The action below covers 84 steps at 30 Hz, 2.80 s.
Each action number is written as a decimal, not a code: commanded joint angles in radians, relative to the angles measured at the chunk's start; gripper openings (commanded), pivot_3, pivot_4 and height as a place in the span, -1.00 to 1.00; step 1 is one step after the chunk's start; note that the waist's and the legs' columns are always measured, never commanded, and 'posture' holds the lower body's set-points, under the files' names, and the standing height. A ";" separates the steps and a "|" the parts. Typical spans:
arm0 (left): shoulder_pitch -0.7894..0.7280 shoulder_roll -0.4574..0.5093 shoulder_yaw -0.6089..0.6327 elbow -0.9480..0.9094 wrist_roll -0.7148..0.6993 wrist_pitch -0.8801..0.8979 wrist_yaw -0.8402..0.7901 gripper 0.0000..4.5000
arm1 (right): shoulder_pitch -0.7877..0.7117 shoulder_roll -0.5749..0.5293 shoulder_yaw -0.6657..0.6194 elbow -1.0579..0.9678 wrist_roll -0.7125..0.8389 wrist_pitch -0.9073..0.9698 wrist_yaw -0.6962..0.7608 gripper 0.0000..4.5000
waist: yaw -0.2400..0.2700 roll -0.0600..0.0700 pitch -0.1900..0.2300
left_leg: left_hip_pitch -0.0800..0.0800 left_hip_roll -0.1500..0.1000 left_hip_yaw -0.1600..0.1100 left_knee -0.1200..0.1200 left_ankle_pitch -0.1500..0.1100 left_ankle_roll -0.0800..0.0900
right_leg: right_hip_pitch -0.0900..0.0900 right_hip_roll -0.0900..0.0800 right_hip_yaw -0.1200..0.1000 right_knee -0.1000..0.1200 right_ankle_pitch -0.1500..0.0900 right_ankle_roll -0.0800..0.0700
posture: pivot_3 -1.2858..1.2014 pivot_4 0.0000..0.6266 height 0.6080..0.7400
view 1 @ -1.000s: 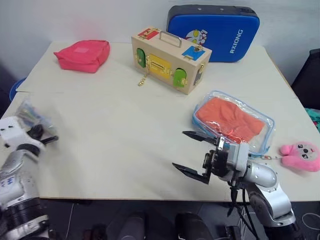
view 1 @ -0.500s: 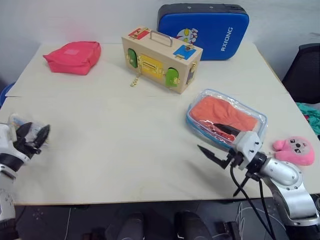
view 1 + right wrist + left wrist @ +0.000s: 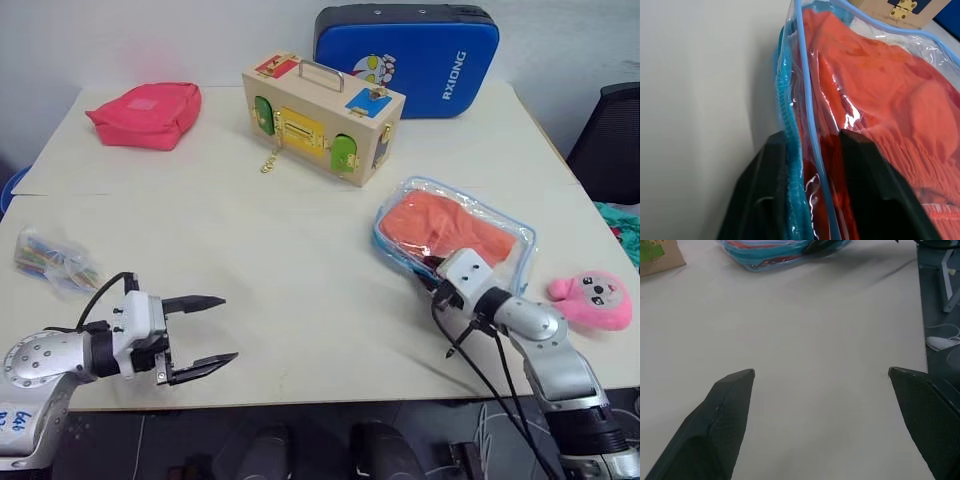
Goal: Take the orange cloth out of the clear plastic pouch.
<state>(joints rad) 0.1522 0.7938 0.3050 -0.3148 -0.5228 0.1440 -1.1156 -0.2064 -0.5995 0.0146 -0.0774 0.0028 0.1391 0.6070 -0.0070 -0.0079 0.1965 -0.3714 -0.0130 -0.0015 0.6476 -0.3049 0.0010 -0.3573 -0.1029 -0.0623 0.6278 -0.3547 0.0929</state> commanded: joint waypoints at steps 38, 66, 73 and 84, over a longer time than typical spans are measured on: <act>0.040 -0.122 -0.027 -0.129 -0.077 0.083 0.128 1.00 | -0.203 -0.336 -0.096 0.145 0.336 0.049 0.620 0.97 | 0.007 0.003 0.002 | -0.002 0.006 0.002 0.004 -0.003 0.000 | 0.000 0.004 0.001 -0.003 0.002 -0.003 | 0.03 -0.52 1.00; -0.124 -0.120 -0.164 -0.058 -0.055 0.111 0.106 1.00 | -0.155 -0.006 0.110 0.069 0.363 0.173 0.518 -0.70 | 0.012 0.004 0.002 | -0.001 0.007 0.005 0.004 -0.002 -0.001 | -0.001 0.007 0.004 -0.001 0.002 -0.003 | 0.03 -0.52 1.00; -0.222 -0.117 -0.237 -0.033 -0.044 0.150 0.090 1.00 | -0.041 -0.083 0.008 -0.079 0.460 0.187 0.579 0.33 | 0.006 0.003 0.002 | -0.001 0.007 0.005 0.004 -0.002 -0.001 | -0.001 0.008 0.004 0.000 0.002 -0.003 | 0.03 -0.52 1.00; -0.501 -0.303 -0.502 0.165 0.100 0.191 0.133 1.00 | 0.173 -0.233 -0.321 -0.097 0.496 -0.033 0.671 0.74 | 0.030 0.003 0.002 | 0.001 0.007 0.007 0.007 -0.002 -0.001 | 0.001 0.008 0.005 0.000 0.003 -0.002 | 0.03 -0.52 1.00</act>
<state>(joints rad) -0.3289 0.5101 -0.1743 -0.1681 -0.4555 0.3556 -1.0026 -0.0409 -0.8142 -0.2509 -0.1989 0.5351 0.2257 1.2572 0.0227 -0.0044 0.1987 -0.3707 -0.0062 0.0051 0.6543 -0.3071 0.0004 -0.3564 -0.0941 -0.0581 0.6281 -0.3517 0.0913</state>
